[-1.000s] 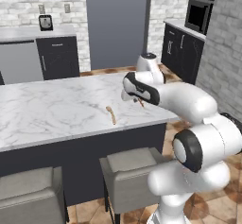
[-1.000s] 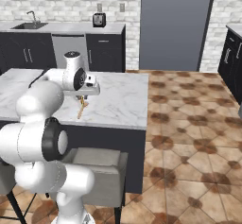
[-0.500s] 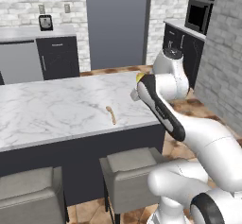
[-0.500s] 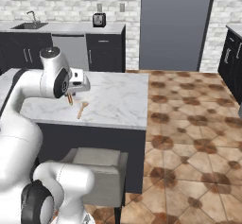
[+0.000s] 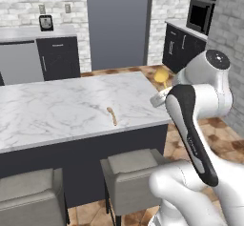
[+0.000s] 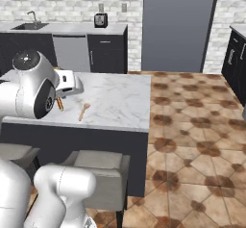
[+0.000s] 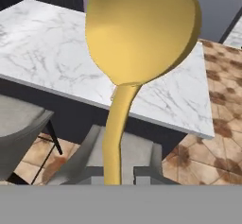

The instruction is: Pick up the metallic utensils from the counter and place them in the open drawer. Make sure not to pick up any wooden utensils.

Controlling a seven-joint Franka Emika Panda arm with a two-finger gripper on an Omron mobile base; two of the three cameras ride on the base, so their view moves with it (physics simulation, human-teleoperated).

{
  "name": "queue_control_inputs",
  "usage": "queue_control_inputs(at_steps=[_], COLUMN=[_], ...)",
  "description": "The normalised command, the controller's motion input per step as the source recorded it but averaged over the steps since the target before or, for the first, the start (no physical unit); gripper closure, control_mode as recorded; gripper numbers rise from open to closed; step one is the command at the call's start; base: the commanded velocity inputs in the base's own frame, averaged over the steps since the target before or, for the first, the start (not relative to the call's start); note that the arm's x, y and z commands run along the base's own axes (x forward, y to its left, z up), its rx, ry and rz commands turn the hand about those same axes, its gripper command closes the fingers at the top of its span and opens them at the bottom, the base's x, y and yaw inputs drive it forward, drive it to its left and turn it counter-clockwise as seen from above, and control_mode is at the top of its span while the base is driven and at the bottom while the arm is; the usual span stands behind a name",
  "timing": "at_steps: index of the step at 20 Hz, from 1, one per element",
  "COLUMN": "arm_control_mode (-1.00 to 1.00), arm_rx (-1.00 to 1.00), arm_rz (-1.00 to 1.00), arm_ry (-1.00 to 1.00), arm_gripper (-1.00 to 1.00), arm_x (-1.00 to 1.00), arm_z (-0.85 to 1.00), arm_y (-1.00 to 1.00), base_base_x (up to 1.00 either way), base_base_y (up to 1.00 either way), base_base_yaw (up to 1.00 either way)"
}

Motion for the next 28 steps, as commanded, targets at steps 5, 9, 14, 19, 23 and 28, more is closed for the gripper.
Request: queue_control_inputs(at_steps=[5,9,14,19,23,28], arm_control_mode=[-1.0,-1.0,-1.0,-1.0,-1.0,-1.0], arm_rx=[0.0,-0.03,-0.03,0.0,0.0,0.0], arm_rz=[0.02,0.0,0.0,0.0,-0.01,0.0], arm_ry=[0.0,0.26,0.48,0.08,-0.05,0.0], arm_gripper=[1.0,1.0,1.0,1.0,1.0,1.0], arm_x=[-0.6,-0.11,-0.01,-0.65,-0.27,0.0], arm_z=[0.06,0.01,0.31,0.25,0.03,0.0], arm_y=[-0.08,0.0,0.0,0.0,-0.01,0.0], base_base_x=[0.0,0.0,0.0,0.0,0.0,0.0], base_base_y=[0.0,0.0,0.0,0.0,0.0,0.0], base_base_yaw=[0.0,0.0,0.0,0.0,0.0,0.0])
